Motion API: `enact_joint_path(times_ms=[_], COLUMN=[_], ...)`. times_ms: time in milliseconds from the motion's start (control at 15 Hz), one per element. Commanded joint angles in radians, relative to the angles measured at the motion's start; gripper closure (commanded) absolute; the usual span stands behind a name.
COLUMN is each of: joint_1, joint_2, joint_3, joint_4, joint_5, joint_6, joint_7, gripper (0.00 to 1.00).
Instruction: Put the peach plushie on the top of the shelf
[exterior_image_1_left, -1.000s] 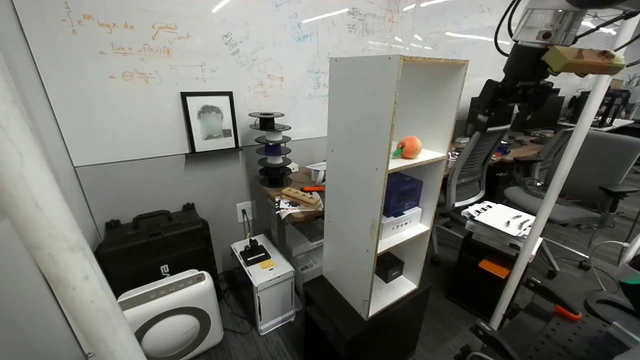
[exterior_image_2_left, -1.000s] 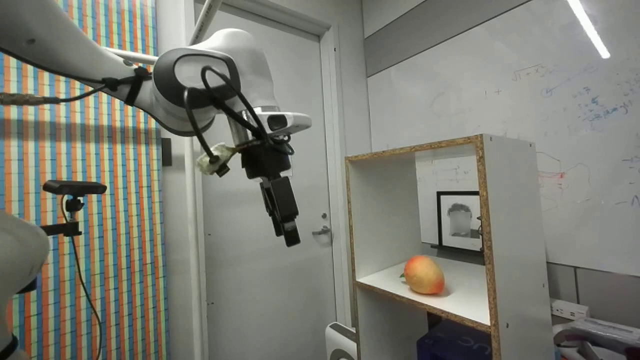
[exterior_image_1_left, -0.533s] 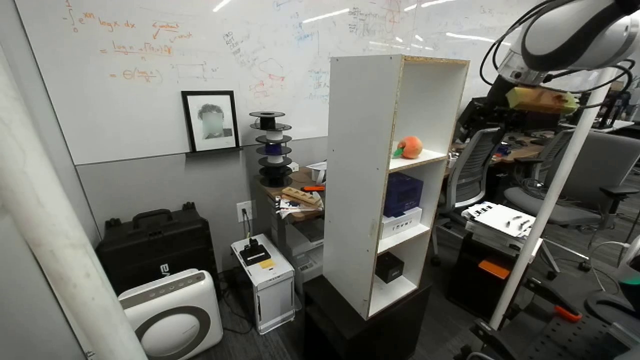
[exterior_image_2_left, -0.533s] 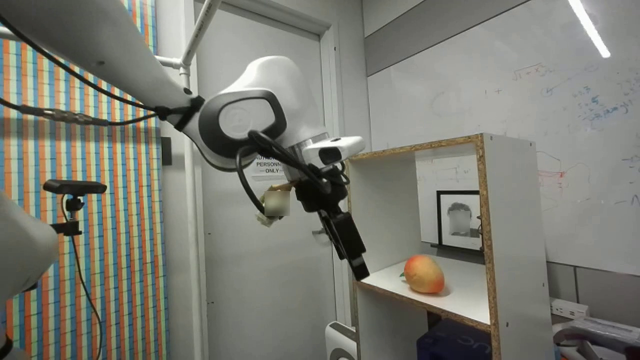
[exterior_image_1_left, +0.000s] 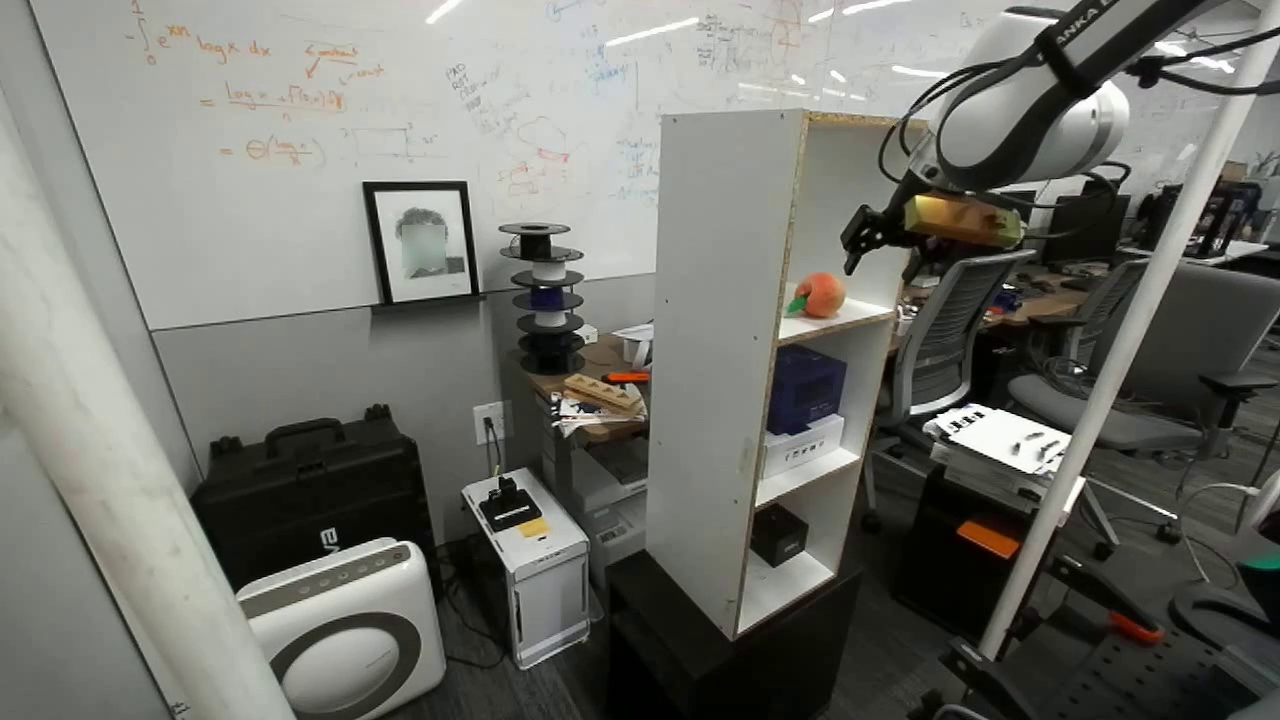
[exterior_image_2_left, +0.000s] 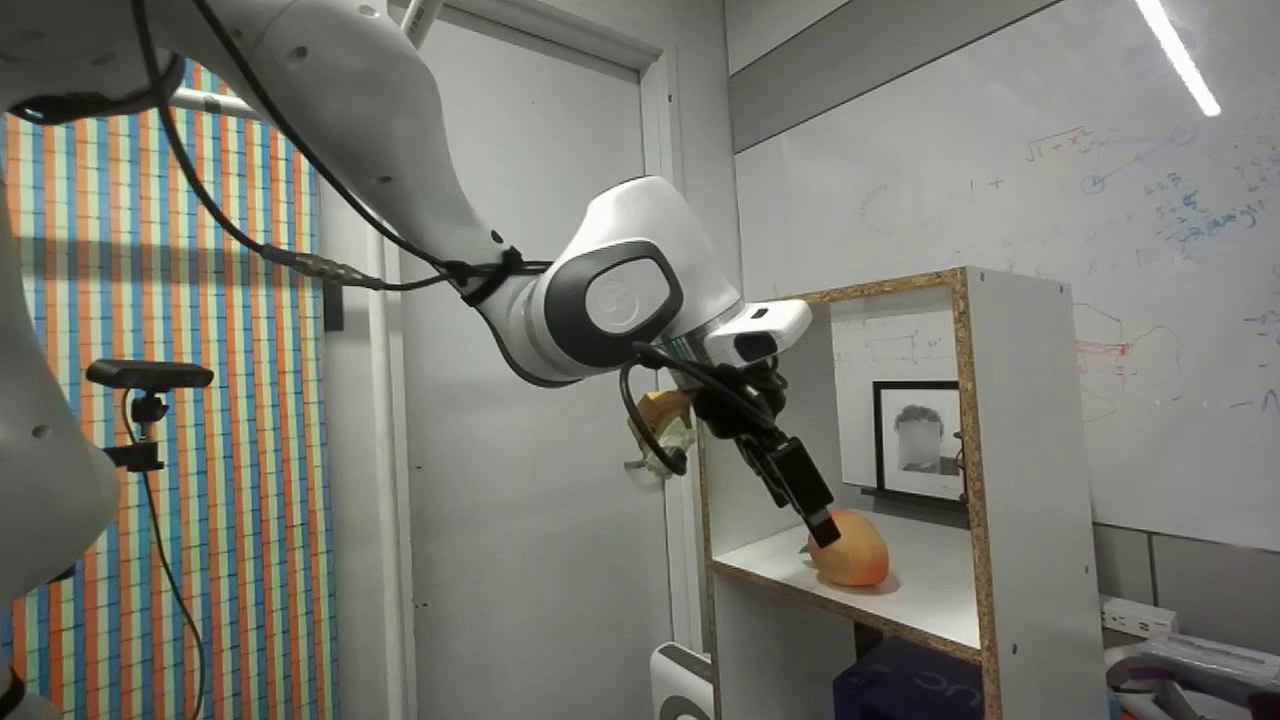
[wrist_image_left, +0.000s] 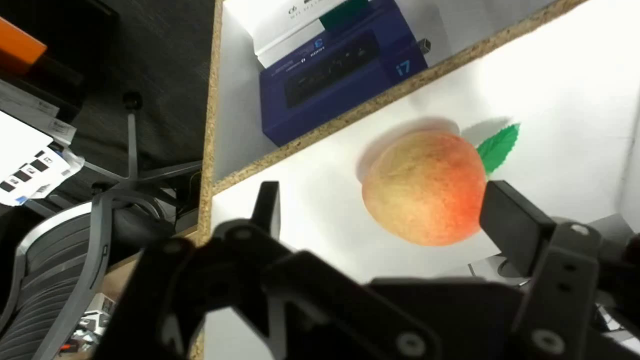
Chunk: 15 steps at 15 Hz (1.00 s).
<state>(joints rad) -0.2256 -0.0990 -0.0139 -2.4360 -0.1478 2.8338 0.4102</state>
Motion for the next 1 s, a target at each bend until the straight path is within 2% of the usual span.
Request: enact_joint_path(times_ms=[0,267,400,600,933], joint_1=[-0.013,0.011,0.024,0.037,0.051], joint_2=[0.117,0.196,0.225,0.258,0.275], joint_3=[0.021,0.004,0.003,0.006,0.02], joint_4=[0.126,0.218,0.251,0.272,0.251], joint_5=[-0.105,-0.285,-0.333,-0.354,-0.322], joint_6=[0.053,0.073,0.069,0.062,0.061], joint_7=[0.136,0.3,0.352,0.389,0.387], gripper=[0.0,0.0,0.0,0.0,0.0])
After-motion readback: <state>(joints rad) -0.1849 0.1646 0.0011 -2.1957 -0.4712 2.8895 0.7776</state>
